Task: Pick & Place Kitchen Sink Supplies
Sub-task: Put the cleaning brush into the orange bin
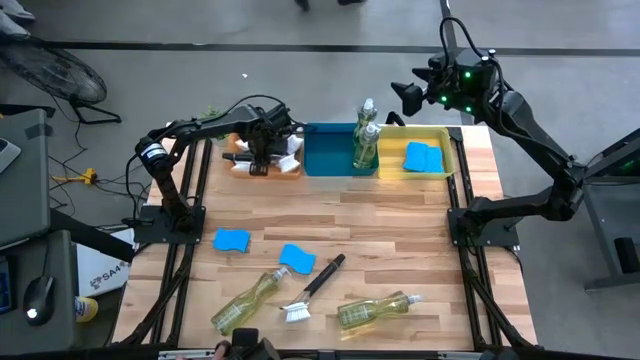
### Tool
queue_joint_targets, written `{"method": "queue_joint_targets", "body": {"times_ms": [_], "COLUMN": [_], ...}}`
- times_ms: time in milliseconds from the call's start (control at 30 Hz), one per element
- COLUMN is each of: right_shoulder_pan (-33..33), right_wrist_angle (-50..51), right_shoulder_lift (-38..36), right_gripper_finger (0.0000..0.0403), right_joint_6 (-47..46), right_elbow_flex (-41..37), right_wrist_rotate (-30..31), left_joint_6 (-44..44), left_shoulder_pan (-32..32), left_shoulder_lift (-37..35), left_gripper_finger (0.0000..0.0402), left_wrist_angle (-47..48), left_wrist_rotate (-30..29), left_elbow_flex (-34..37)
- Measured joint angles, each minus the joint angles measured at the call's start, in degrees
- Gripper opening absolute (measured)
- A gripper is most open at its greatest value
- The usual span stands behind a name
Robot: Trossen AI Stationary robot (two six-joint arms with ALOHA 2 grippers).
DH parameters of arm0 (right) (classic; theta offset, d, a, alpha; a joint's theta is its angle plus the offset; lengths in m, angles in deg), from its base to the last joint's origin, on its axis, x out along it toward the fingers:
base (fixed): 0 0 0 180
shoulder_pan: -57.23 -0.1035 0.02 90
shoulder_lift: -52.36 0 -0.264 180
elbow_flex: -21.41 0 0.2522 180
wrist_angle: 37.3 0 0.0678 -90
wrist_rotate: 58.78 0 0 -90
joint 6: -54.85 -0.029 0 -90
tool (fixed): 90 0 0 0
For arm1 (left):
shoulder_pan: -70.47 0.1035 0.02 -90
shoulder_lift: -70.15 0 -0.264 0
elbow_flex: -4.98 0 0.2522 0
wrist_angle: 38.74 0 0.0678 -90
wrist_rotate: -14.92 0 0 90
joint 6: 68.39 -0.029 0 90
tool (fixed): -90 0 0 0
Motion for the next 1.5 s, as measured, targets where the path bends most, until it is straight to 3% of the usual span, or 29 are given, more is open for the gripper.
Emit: {"method": "queue_joint_targets", "body": {"times_ms": [267, 433, 667, 1033, 1500], "right_shoulder_pan": [0.0, 0.0, 0.0, 0.0, 0.0], "right_wrist_angle": [2.6, 2.9, 2.9, 3.9, 12.0], "right_shoulder_lift": [0.0, 0.0, 0.0, -0.4, -5.2], "right_gripper_finger": [0.0385, 0.0385, 0.0385, 0.0385, 0.0385], "right_joint_6": [1.5, 2.5, 4.9, 9.3, 15.4], "right_elbow_flex": [0.0, 0.0, 0.0, 0.0, 0.0], "right_wrist_rotate": [-1.3, -1.7, -6.7, -13.5, -15.4], "left_joint_6": [2.9, 8.0, 19.2, 36.3, 59.6], "left_shoulder_pan": [0.0, 0.0, -2.3, -12.7, -29.6], "left_shoulder_lift": [0.0, 0.0, 0.0, 0.0, 0.0], "left_gripper_finger": [0.026, 0.0295, 0.0293, 0.0271, 0.0268], "left_wrist_angle": [2.1, 5.8, 14.3, 20.2, 18.6], "left_wrist_rotate": [-0.1, -1.0, -0.6, 1.2, 0.9], "left_elbow_flex": [-2.0, -6.3, -13.9, -24.4, -26.2]}}
